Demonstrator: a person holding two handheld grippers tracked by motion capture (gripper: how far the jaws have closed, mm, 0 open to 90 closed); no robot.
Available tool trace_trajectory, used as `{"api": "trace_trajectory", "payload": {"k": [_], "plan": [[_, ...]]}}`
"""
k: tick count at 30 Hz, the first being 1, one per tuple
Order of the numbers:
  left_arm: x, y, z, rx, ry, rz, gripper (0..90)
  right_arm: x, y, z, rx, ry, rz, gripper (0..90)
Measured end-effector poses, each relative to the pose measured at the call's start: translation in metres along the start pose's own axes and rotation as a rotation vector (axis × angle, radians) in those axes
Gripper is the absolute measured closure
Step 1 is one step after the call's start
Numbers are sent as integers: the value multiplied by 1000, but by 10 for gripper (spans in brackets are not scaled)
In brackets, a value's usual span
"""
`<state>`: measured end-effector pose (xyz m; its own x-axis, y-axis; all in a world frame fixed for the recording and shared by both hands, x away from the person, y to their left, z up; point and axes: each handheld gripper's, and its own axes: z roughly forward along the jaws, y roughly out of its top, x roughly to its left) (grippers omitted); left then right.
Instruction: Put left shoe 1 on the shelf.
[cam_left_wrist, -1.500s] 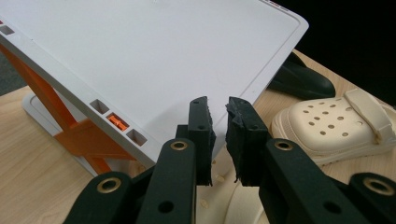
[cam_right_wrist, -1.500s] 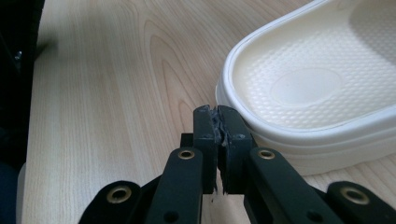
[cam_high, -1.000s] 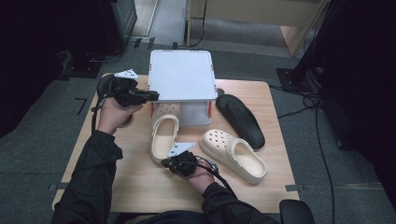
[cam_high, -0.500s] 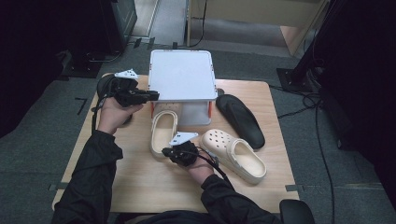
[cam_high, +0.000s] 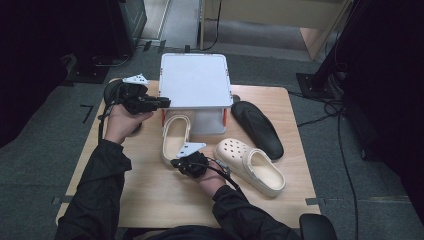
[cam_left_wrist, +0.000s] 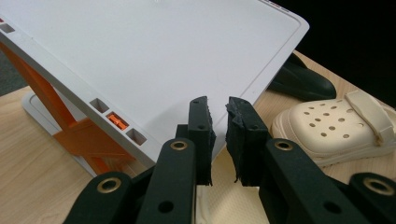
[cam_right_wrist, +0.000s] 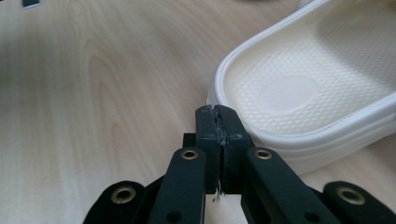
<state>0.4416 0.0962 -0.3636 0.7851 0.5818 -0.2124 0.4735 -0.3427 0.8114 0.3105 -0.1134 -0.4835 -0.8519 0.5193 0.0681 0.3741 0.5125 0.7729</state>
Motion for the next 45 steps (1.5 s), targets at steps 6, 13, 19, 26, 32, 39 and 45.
{"api": "trace_trajectory", "payload": {"k": [6,13,19,26,32,39,45], "plan": [[1,0,0,-5,-4,-4,800,-16,10,0,-11,-11,0,891],[1,-1,0,-6,-6,-5,800,-34,20,5,-3,-24,-4,887],[2,-1,0,-9,-8,-8,801,-45,26,11,0,-43,-16,868],[1,-1,0,-6,-7,-9,801,-57,32,20,-16,-47,7,856],[2,-1,0,-8,-8,-14,799,-64,35,25,-36,-44,21,804],[2,0,-1,-7,-16,-10,766,-58,30,18,-13,-6,78,733],[2,0,0,-11,-28,-28,687,-51,27,-8,-25,42,67,683]]}}
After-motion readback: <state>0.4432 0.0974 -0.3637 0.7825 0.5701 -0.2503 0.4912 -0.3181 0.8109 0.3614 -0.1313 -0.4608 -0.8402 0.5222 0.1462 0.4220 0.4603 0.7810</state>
